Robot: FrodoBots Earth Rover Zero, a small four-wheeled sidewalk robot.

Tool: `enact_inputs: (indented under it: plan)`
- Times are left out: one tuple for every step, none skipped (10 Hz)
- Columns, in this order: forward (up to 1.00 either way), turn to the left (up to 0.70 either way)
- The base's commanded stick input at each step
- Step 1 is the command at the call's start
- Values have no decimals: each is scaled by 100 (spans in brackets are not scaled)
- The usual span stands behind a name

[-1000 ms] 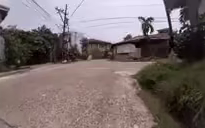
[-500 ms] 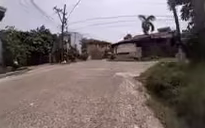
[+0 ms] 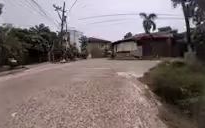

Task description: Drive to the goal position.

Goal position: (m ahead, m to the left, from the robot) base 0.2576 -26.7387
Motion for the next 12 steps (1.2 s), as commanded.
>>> enact_inputs:
  plan:
    - [70,0]
    - [70,0]
    - [70,0]
    - [70,0]
    - [70,0]
    - [70,0]
    - [70,0]
    - [70,-14]
    - [70,-33]
    - [70,-32]
    - [70,-23]
    - [70,0]
